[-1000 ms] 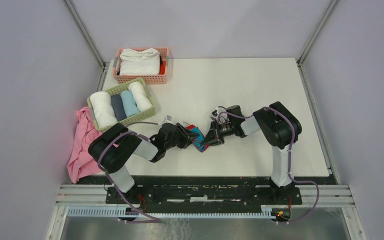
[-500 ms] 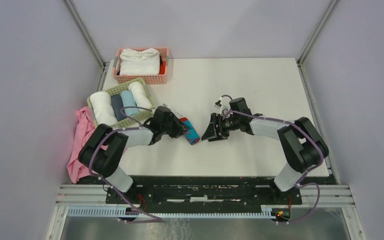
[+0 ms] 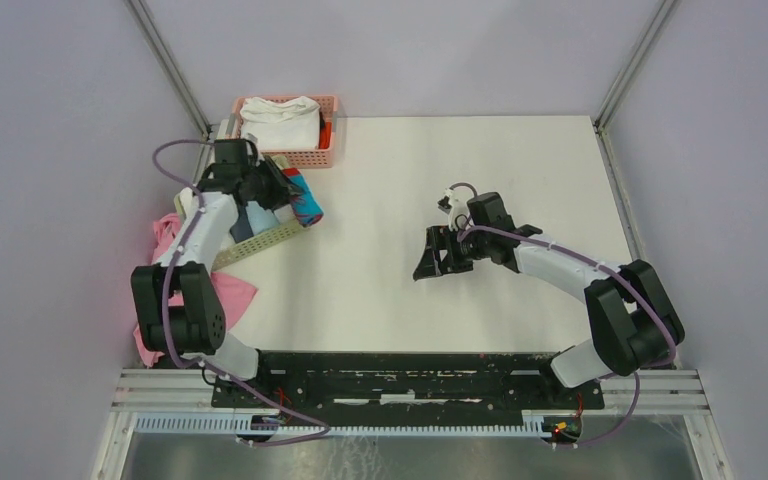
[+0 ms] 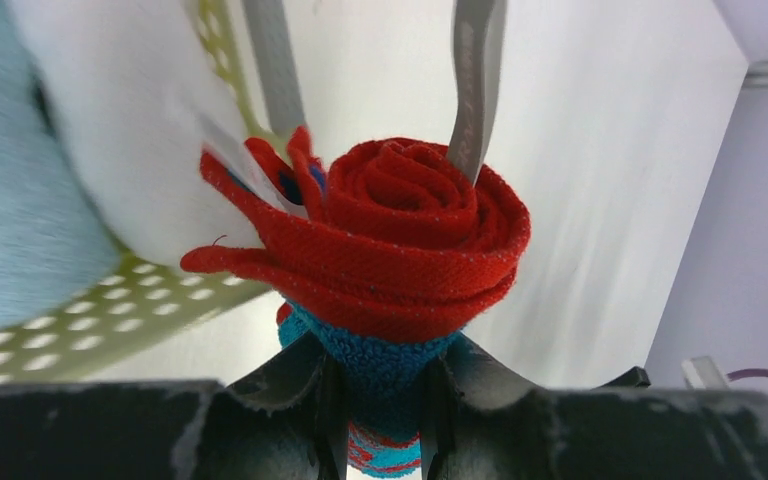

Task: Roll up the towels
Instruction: Place the towel in the bin.

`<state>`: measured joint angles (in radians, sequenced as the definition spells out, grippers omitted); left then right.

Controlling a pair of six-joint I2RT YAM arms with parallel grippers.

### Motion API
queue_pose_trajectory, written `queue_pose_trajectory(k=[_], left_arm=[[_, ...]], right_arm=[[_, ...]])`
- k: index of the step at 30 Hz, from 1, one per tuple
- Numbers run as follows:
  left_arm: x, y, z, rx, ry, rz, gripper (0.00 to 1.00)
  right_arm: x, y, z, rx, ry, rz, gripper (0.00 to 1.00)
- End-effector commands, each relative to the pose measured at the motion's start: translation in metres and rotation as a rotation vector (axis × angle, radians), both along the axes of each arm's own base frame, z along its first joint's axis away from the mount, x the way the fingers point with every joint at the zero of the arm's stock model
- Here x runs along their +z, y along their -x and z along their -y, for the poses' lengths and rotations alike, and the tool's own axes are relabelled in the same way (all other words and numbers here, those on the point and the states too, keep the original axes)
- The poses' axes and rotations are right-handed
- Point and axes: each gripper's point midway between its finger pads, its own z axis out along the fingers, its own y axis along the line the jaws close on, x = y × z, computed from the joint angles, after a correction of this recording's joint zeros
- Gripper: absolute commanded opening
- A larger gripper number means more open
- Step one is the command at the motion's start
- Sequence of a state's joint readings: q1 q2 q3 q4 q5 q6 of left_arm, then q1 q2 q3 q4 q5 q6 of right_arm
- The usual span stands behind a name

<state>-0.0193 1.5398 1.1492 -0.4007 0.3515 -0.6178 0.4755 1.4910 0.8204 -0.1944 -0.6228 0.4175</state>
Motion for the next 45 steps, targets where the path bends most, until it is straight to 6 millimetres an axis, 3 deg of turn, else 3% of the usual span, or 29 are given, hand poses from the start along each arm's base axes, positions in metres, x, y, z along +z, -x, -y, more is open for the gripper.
queue_pose_trajectory(k=[1, 3, 6, 11, 15, 18, 24, 31, 37, 40, 41, 42, 45], left_arm=[[0.037, -0.011, -0.037, -0.090, -0.035, 0.034, 0.15], [0.043, -0.022, -0.051, -0.088, -0.042, 0.039, 0.15], [0.036, -0.034, -0.070, -0.104, -0.043, 0.012, 0.15], [-0.004, -0.042, -0.089, -0.120, -0.004, -0.104, 0.15], [-0.035, -0.037, -0.098, -0.101, 0.001, -0.193, 0.15], [-0.057, -0.030, -0.117, -0.053, -0.076, -0.284, 0.15], [-0.080, -0.029, -0.143, 0.009, -0.198, -0.374, 0.21], [-0.091, -0.046, -0.130, -0.060, -0.276, -0.380, 0.33], [-0.108, -0.043, -0.128, -0.068, -0.314, -0.439, 0.42], [-0.090, -0.048, -0.130, -0.048, -0.327, -0.405, 0.50], [-0.083, -0.050, -0.131, -0.039, -0.330, -0.388, 0.89], [-0.072, -0.052, -0.131, -0.031, -0.336, -0.363, 0.99], [-0.052, -0.056, -0.132, -0.014, -0.345, -0.310, 0.99]], right_arm=[[0.000, -0.005, 0.001, 0.003, 0.013, 0.049, 0.88], [0.000, -0.005, 0.001, 0.005, 0.009, 0.049, 0.88], [0.000, -0.003, 0.001, 0.012, 0.009, 0.052, 0.88], [0.001, -0.001, 0.000, 0.027, 0.010, 0.058, 0.88], [0.000, 0.000, 0.000, 0.033, 0.016, 0.060, 0.88], [-0.001, 0.001, -0.001, 0.036, 0.017, 0.058, 0.88], [-0.004, 0.001, 0.000, 0.039, 0.025, 0.057, 0.88], [-0.009, 0.002, -0.003, 0.050, 0.026, 0.040, 0.87], [-0.010, 0.004, -0.002, 0.057, 0.040, 0.044, 0.87], [-0.007, 0.003, -0.001, 0.057, 0.041, 0.053, 0.87], [-0.005, 0.003, -0.001, 0.056, 0.043, 0.057, 0.87], [-0.004, 0.003, 0.000, 0.057, 0.045, 0.062, 0.87], [0.001, 0.002, 0.001, 0.053, 0.051, 0.077, 0.87]])
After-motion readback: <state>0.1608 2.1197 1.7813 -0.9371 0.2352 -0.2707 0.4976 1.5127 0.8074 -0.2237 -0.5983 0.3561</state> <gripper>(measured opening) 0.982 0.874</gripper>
